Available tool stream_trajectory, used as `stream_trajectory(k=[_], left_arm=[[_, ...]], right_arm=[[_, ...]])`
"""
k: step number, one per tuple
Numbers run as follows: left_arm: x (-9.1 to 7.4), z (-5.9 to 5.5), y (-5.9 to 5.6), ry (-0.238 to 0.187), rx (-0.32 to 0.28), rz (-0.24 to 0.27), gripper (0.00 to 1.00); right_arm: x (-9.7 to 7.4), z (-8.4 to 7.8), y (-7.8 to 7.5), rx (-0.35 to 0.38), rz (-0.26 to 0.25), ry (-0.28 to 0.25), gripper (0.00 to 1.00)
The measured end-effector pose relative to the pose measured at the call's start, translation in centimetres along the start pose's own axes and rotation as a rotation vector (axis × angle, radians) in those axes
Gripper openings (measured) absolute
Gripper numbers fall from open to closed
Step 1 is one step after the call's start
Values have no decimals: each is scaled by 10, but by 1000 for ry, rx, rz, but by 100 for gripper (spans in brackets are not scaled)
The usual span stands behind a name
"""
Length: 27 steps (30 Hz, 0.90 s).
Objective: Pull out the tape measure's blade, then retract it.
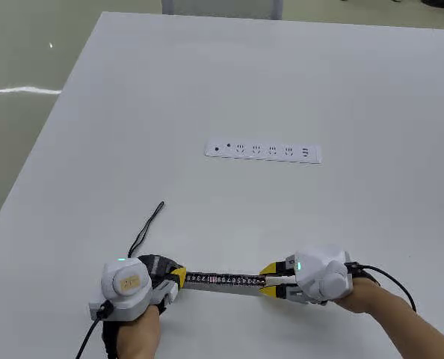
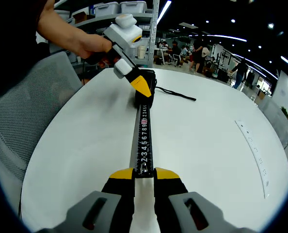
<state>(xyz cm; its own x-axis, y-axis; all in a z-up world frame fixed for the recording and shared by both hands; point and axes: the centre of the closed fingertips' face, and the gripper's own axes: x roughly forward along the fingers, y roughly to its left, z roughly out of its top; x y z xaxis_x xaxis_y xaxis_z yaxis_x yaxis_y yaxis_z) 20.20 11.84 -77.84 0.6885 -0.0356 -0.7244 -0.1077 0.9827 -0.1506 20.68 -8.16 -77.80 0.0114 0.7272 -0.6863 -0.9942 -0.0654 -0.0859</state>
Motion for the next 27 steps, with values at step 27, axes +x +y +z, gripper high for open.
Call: stream_trajectory(k=[27], left_arm=[[5, 1, 2, -4, 5, -6, 57]], right_arm=[[10, 3, -2, -7, 7, -3, 14]])
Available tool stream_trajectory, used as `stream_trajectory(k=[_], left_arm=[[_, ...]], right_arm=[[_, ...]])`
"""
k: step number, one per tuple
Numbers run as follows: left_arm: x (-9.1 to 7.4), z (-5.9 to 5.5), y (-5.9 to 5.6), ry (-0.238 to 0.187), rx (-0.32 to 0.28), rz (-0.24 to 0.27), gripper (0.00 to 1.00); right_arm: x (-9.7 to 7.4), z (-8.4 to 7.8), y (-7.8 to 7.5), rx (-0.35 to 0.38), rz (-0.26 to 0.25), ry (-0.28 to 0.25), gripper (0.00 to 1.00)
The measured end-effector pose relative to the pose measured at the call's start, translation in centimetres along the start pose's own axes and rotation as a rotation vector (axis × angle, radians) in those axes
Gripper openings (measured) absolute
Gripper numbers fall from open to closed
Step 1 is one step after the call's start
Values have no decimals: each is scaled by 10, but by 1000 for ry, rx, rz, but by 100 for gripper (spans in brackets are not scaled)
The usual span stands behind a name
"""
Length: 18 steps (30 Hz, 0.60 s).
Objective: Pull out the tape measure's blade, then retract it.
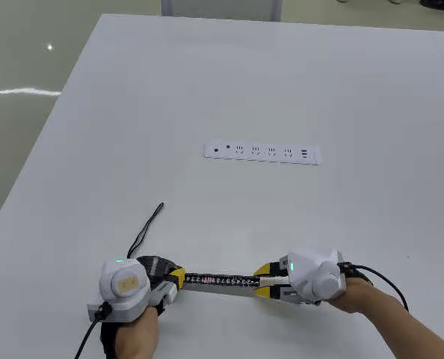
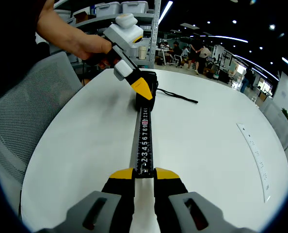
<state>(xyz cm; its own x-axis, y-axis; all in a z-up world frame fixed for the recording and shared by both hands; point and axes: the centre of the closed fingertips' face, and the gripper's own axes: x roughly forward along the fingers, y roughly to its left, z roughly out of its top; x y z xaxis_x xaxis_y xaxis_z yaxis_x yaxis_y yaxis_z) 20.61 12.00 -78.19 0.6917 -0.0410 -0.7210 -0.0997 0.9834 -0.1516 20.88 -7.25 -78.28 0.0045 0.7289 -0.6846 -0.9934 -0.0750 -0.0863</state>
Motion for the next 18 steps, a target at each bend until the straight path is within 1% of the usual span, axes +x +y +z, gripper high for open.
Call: stream_trajectory(k=[7, 9, 18], left_arm=[[0, 0, -2, 0, 4, -6, 58], [0, 0, -2, -1, 3, -8, 58], [1, -1, -2, -1, 2, -12, 58]], right_arm=[[2, 4, 0, -1, 1, -4, 14], [3, 8, 1, -3, 1, -6, 14], [6, 12, 1, -5, 4, -10, 14]])
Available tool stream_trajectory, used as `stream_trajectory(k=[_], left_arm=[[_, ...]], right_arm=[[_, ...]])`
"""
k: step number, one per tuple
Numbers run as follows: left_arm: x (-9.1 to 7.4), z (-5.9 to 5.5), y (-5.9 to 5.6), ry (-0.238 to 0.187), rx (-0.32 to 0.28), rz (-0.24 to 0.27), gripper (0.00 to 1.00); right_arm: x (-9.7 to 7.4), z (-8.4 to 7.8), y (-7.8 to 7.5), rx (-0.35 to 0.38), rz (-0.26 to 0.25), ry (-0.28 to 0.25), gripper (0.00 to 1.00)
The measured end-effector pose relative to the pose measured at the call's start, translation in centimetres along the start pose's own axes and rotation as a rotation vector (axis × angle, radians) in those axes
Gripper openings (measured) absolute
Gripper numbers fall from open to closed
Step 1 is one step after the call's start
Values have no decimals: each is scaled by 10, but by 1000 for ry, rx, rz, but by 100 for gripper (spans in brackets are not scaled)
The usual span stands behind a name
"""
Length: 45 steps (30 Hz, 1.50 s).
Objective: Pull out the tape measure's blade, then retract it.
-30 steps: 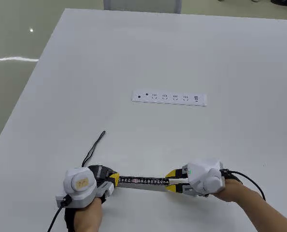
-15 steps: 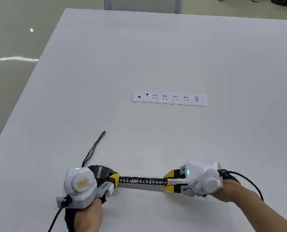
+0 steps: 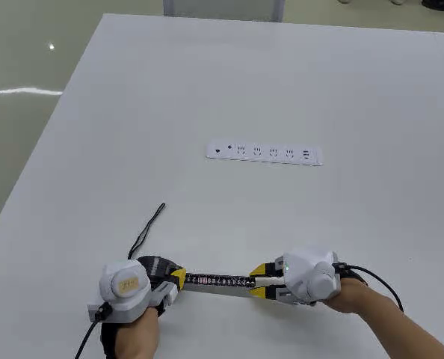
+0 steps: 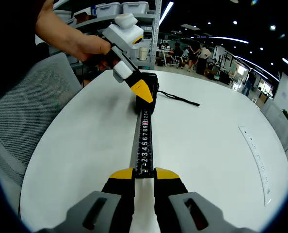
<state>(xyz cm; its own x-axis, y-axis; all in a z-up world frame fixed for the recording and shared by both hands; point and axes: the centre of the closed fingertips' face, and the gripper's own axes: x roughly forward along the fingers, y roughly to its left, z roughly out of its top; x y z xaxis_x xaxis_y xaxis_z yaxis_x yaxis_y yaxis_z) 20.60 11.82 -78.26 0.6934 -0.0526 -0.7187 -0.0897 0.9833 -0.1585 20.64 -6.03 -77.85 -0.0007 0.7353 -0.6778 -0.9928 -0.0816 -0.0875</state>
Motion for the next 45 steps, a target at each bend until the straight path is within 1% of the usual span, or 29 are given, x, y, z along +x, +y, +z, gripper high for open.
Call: stream_trajectory(k=[6, 8, 12, 15, 25, 33, 45], left_arm=[[-1, 1, -2, -1, 1, -1, 58], [-4, 2, -2, -2, -1, -1, 58], [-5, 2, -1, -1, -3, -2, 58], [-6, 2, -2, -1, -3, -3, 58], [-6, 3, -3, 1, 4, -4, 58], [-3, 2, -2, 3, 7, -9, 58], [-4, 2, -3, 8, 15, -14, 58]], right_arm=[[3, 3, 0, 0, 2, 0, 14], [4, 4, 0, -2, 2, -1, 14], [6, 5, -1, -3, 4, -2, 14], [6, 6, 0, -3, 5, -2, 14], [6, 11, 1, 0, 5, -3, 14], [14, 12, 0, -1, 10, -10, 14], [19, 14, 2, 4, 13, -16, 14]])
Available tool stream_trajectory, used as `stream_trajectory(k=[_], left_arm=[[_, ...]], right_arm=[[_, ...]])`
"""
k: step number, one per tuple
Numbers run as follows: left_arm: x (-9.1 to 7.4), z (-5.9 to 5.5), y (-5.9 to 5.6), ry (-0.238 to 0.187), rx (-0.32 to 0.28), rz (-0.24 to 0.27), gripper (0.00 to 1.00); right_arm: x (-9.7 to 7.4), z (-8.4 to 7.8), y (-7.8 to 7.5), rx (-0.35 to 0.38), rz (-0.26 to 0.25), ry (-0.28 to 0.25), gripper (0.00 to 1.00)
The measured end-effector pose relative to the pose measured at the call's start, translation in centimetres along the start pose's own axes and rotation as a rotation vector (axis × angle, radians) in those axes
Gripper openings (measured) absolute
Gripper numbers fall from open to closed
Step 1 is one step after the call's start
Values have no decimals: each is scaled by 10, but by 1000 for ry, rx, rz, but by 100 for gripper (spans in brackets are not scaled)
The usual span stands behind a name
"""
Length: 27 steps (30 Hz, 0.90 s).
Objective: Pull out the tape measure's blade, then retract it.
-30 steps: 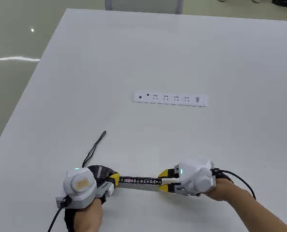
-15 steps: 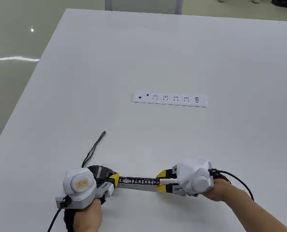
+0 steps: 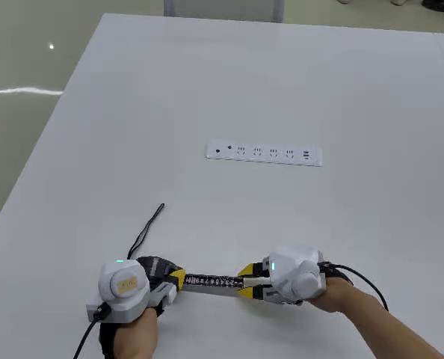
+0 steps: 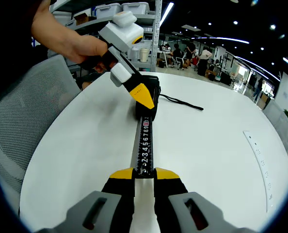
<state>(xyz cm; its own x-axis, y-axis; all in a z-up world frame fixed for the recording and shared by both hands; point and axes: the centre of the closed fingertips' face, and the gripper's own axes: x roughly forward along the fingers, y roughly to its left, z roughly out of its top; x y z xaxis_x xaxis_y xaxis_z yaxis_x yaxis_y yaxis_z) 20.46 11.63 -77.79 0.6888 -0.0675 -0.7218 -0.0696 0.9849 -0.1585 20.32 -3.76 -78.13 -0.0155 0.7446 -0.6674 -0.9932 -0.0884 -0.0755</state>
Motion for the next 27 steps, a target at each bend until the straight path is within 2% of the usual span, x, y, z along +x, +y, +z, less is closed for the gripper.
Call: stream_trajectory(k=[18, 27], left_arm=[[4, -2, 7, -1, -6, 0, 58], [5, -2, 8, 0, -8, 0, 58]], right_arm=[[4, 6, 0, -1, 2, -5, 14], [6, 9, 0, -4, 4, -7, 14]])
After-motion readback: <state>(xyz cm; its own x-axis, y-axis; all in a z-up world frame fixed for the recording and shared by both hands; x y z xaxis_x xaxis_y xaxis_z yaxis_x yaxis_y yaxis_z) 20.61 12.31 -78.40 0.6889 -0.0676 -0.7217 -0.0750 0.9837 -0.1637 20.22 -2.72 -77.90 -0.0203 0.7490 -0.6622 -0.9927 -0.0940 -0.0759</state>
